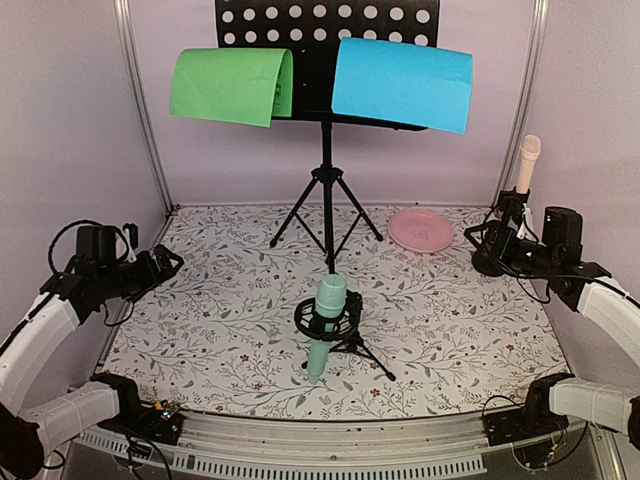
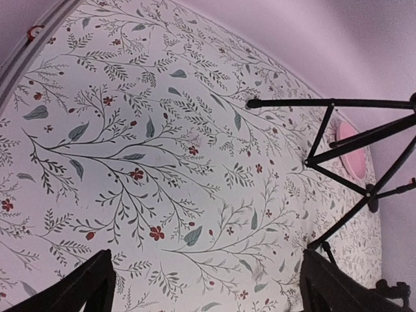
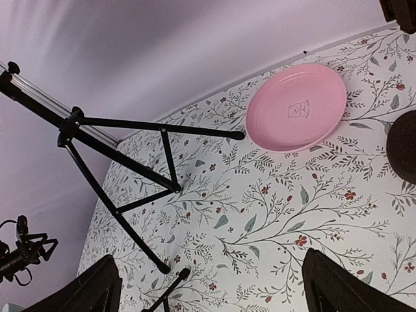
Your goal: Pack up the instrument practice props
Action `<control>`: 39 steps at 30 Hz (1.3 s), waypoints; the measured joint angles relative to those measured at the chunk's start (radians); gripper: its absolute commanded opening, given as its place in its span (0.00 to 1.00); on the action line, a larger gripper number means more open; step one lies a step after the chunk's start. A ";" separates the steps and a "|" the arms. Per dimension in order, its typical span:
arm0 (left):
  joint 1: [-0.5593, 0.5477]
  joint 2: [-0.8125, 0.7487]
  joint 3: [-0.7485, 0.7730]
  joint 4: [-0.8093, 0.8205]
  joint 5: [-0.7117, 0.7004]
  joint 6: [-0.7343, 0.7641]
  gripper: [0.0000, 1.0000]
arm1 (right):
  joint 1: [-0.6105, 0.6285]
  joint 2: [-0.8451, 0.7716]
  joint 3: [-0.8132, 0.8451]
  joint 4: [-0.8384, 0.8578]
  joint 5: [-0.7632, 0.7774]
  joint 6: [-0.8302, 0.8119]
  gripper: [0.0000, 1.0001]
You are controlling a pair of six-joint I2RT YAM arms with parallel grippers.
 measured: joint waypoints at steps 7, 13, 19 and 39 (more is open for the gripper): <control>-0.167 0.063 0.000 0.004 0.006 0.032 0.99 | 0.011 -0.058 -0.008 -0.005 -0.113 -0.064 0.99; -0.314 0.114 0.044 -0.037 -0.039 0.053 0.99 | 0.128 -0.051 -0.016 -0.016 -0.177 -0.219 0.99; -0.356 0.175 0.118 -0.090 -0.115 0.119 0.99 | 0.245 -0.006 -0.050 0.017 -0.191 -0.331 0.99; -0.391 0.143 0.082 -0.112 -0.206 0.144 0.99 | 0.496 0.186 -0.147 0.226 -0.237 -0.743 0.99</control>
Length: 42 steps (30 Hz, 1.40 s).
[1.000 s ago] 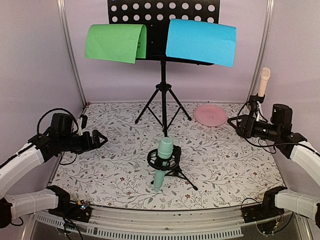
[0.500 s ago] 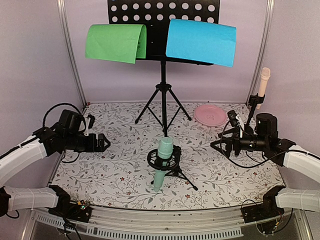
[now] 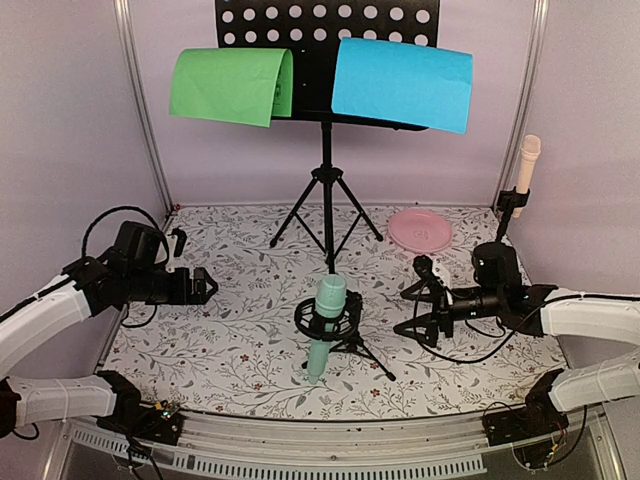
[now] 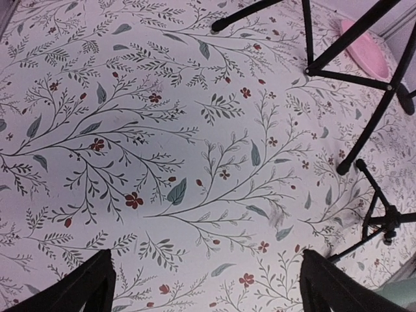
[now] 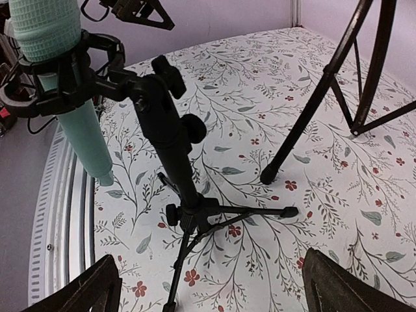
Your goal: Pack up the instrument practice props
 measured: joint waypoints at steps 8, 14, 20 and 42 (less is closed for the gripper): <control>-0.001 -0.039 0.000 -0.003 -0.025 -0.007 0.99 | 0.146 0.219 0.050 0.190 0.042 -0.002 0.86; -0.003 -0.051 0.000 -0.003 -0.035 -0.008 0.99 | 0.206 0.313 0.119 0.273 0.080 -0.011 0.59; -0.004 -0.051 0.000 -0.003 -0.043 -0.008 0.99 | 0.223 0.344 0.130 0.353 0.105 0.011 0.34; -0.005 -0.050 0.000 -0.003 -0.053 -0.008 0.99 | 0.285 0.288 0.069 0.478 0.563 0.359 0.04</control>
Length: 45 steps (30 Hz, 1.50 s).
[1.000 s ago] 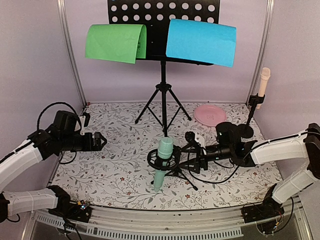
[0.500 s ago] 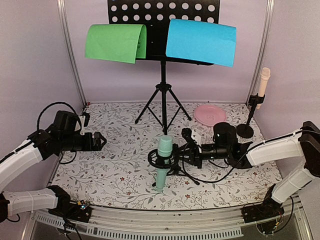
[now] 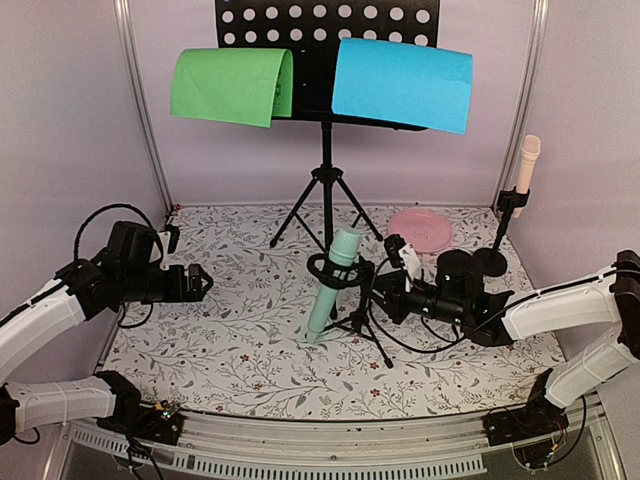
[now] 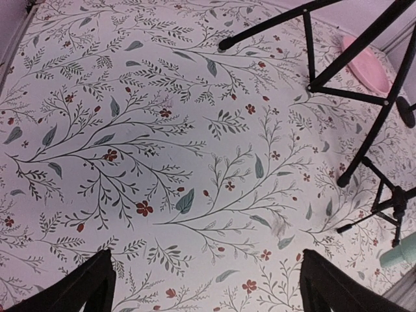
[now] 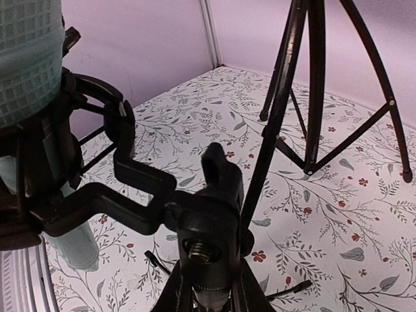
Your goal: Pack up the instrument practice props
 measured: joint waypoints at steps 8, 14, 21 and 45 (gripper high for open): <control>0.000 -0.001 0.000 0.000 -0.001 0.000 0.99 | 0.061 -0.004 0.043 -0.088 0.230 0.056 0.02; 0.000 -0.011 0.000 0.000 -0.010 0.000 0.99 | 0.084 -0.031 0.046 -0.168 0.388 0.051 0.05; -0.001 -0.031 0.000 0.000 -0.026 0.000 0.99 | 0.085 -0.163 -0.044 -0.243 0.507 0.031 0.05; -0.002 -0.019 0.000 0.000 -0.034 0.000 0.99 | 0.039 -0.522 -0.171 -0.417 0.309 -0.029 0.99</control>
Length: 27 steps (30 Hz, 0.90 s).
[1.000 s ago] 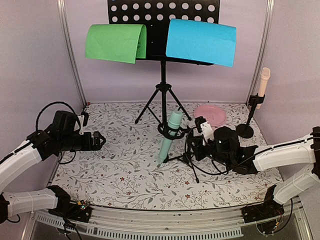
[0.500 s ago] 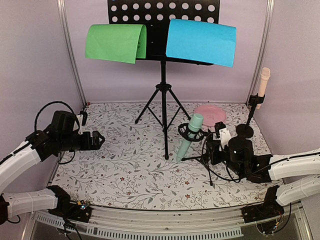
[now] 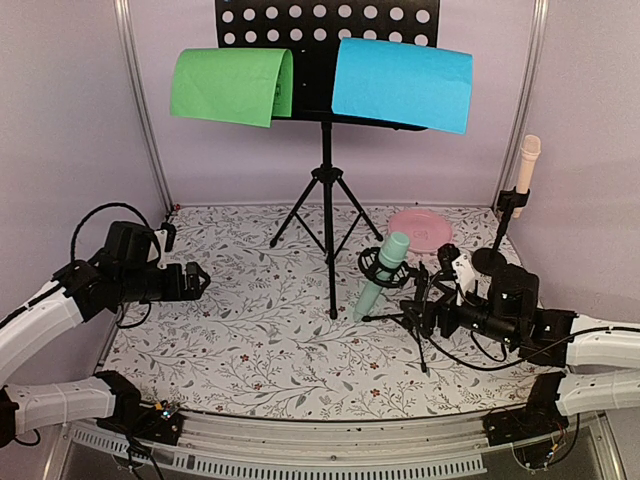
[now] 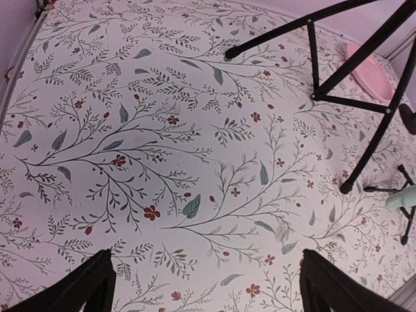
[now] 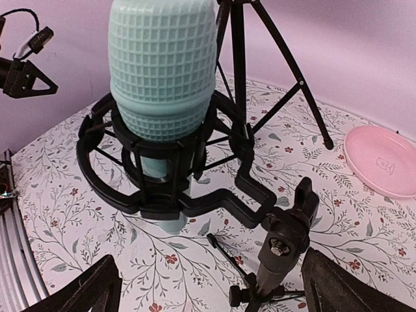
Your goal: Pack up the instrument practice props
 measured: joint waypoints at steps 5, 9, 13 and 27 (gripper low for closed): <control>0.000 0.000 0.000 0.000 0.000 -0.004 0.99 | -0.138 -0.031 0.001 -0.013 -0.230 -0.034 0.99; 0.000 0.000 0.000 0.000 -0.001 -0.010 0.99 | -0.236 -0.028 -0.035 0.008 -0.285 -0.024 0.99; 0.000 0.000 0.000 0.000 -0.002 -0.014 0.99 | -0.274 0.030 -0.098 0.057 -0.315 -0.022 0.97; -0.005 0.013 0.000 0.000 -0.001 -0.019 0.99 | -0.317 0.220 -0.233 0.522 -0.396 -0.057 0.60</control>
